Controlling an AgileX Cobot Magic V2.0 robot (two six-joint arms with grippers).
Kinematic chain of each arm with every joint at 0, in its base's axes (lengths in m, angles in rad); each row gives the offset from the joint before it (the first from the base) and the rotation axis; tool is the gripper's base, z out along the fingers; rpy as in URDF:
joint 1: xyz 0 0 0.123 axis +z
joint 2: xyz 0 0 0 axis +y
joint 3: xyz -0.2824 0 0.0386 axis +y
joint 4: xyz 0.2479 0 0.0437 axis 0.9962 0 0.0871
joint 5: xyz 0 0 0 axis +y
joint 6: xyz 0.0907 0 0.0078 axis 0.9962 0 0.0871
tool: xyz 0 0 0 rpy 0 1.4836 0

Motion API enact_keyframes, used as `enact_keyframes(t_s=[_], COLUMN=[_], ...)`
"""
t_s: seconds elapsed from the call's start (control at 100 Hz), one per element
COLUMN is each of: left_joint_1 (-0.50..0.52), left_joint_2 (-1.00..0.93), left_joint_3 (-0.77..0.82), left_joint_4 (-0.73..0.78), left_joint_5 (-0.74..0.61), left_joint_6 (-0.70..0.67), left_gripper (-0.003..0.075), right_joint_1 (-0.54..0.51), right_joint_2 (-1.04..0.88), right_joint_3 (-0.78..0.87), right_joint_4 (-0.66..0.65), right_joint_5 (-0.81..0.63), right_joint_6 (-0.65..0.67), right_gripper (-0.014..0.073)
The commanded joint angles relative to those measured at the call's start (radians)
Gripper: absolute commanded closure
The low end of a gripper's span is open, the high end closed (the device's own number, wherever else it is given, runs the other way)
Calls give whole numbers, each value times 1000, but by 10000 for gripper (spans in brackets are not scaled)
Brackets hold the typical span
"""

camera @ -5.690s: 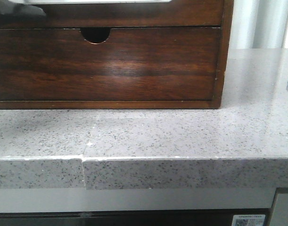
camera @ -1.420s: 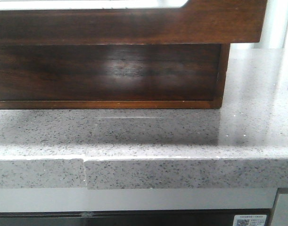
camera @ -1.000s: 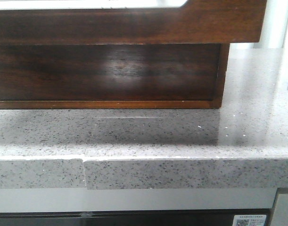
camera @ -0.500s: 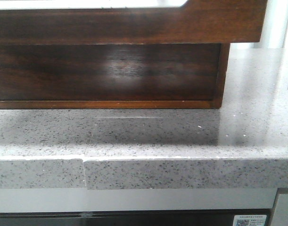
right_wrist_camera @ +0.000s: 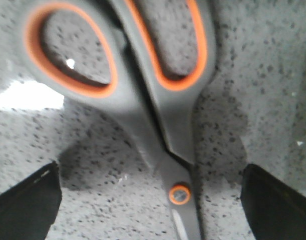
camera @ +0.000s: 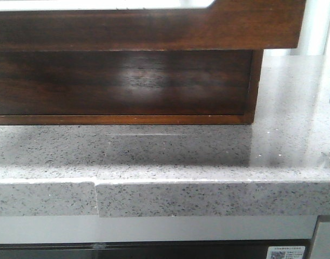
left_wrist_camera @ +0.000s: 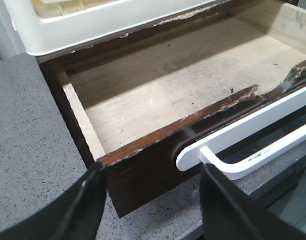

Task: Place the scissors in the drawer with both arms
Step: 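Close the right gripper on the scissors at the pivot and lift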

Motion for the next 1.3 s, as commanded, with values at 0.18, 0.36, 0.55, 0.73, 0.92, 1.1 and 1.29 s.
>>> enact_keyframes(t_s=[0.18,0.36,0.55,0.73,0.92,1.1,1.29], left_joint_1=[-8,-8,-8,-8,-8,-8,-8], left_joint_2=[16,16,16,16,16,16,16], left_joint_3=[-34,-34,-34,-34,-34,-34,-34], left_joint_4=[-21,-21,-21,-21,-21,-21,-21], left_joint_5=[-75,-75,-75,-75,-75,-75,-75], left_joint_6=[-2,-2,-2,-2,-2,-2,-2], left_gripper=[332,332,332,332,332,332,332], right_joint_1=[-9,-9,-9,-9,-9,-9,-9], right_joint_2=[-42,-42,-32,-8,-8,-8,-8], right_joint_3=[-35,-35,-35,-35,-37,-37,-37], right_joint_4=[7,7,6,-6,-6,-6,-6], right_joint_5=[18,22,6,18,18,18,24], right_joint_6=[-43,-55,-60,-60,-60,-60,-67], right_gripper=[87,216,218,218,340,479,575])
